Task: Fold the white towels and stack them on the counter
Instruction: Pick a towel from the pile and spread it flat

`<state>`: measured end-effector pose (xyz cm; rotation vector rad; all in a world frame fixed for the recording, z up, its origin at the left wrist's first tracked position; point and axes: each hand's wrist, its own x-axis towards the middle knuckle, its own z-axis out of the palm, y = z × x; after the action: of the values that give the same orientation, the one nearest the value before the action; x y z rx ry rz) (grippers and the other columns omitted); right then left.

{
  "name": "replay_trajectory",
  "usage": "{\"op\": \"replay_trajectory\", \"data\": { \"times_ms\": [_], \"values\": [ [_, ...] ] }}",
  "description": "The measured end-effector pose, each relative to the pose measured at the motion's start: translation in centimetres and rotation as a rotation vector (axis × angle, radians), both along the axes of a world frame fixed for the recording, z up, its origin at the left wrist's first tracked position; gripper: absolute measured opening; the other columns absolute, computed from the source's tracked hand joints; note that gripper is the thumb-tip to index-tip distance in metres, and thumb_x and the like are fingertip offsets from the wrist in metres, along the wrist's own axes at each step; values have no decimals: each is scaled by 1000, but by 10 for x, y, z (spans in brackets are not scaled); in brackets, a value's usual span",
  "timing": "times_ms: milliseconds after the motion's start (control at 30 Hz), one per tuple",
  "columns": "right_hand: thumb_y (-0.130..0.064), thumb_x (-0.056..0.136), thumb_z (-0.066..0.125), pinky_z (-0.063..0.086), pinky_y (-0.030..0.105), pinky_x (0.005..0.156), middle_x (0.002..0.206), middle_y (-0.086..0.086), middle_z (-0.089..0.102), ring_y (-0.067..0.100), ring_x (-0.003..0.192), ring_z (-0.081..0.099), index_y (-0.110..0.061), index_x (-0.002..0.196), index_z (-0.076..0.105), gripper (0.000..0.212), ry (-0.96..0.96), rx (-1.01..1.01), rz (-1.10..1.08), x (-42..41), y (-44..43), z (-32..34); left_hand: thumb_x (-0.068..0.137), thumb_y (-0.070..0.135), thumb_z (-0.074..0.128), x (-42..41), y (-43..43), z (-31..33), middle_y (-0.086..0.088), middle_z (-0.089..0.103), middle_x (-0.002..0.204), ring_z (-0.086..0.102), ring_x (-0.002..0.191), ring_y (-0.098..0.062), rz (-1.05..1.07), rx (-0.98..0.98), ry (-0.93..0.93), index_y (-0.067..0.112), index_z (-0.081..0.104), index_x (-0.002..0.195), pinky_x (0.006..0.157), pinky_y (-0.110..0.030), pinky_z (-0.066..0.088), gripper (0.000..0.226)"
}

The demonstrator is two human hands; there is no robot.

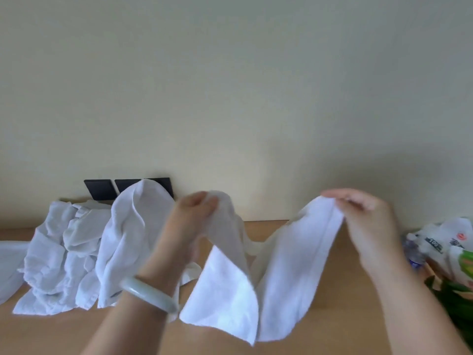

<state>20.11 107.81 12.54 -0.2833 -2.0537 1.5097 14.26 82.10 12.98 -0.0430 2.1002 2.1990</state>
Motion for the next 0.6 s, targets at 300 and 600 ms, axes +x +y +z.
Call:
{"op": "replay_trajectory", "data": {
  "times_ms": [300, 600],
  "values": [
    [-20, 56, 74, 58, 22, 63, 76, 2, 73, 13, 70, 72, -19, 69, 77, 13, -139, -233, 367, 49, 123, 67, 94, 7, 49, 25, -19, 52, -8, 73, 81, 71, 71, -17, -86, 86, 175, 6, 74, 85, 64, -24, 57, 27],
    [16, 89, 44, 51, 16, 52, 64, 0, 69, 13, 64, 63, -1, 92, 65, 28, -333, -218, 169, -115, 142, 2, 91, 7, 63, -100, 49, -4, -11, 64, 90, 58, 75, -17, 132, -405, 58, 5, 62, 102, 58, -16, 45, 11]
  ]
}}
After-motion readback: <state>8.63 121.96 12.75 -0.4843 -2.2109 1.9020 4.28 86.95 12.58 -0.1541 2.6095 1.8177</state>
